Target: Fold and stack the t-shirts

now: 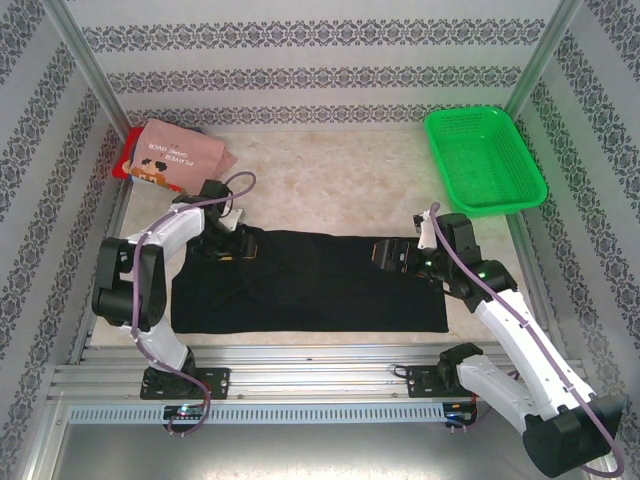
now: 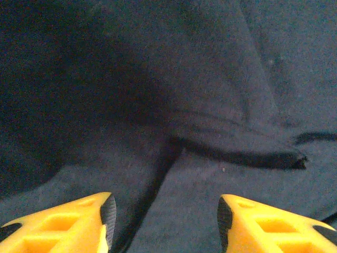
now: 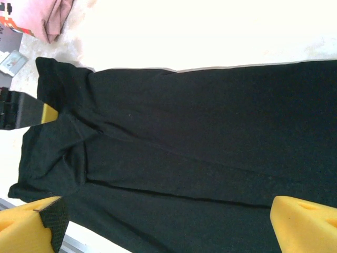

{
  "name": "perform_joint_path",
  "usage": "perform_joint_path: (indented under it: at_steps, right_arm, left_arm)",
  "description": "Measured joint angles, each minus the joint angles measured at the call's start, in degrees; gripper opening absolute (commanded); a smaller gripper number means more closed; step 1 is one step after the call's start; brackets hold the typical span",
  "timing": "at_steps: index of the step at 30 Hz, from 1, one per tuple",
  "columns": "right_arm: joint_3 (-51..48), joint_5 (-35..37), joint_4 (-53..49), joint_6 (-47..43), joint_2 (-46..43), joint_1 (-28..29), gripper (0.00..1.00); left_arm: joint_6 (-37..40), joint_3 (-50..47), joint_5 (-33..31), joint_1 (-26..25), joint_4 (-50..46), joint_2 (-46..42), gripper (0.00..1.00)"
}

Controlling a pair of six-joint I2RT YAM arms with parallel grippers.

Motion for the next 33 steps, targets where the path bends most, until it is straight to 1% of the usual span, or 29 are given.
perform_joint_path:
  at_steps: [8, 15, 21, 24, 33]
  right_arm:
    - [0.0, 0.02, -0.42, 0.04, -0.39, 0.55, 0.98]
    - [0.0, 0.04, -0.42, 0.04, -0.39, 0.55, 0.98]
    - [0.0, 0.28, -0.39, 0.07, -0.37, 0.55, 0.98]
    - [0.0, 0.55, -0.42, 0.04, -0.37, 0.55, 0.98]
    - [0.0, 2.08, -0.42, 0.04, -0.37, 0.55, 0.98]
  left_arm:
    - [0.85, 4.09, 1.51, -1.44, 0.94, 4.9, 0.44]
    - [1.51, 4.28, 1.4, -1.44, 0.9, 6.23, 0.43]
    - [2.45, 4.28, 1.38, -2.16, 0.55, 7.04, 0.38]
    - [2.86, 4.24, 1.4, -2.19, 0.5, 7.34, 0.32]
    - [3.26, 4.15, 2.08, -2.58, 0.17, 6.29, 0.05]
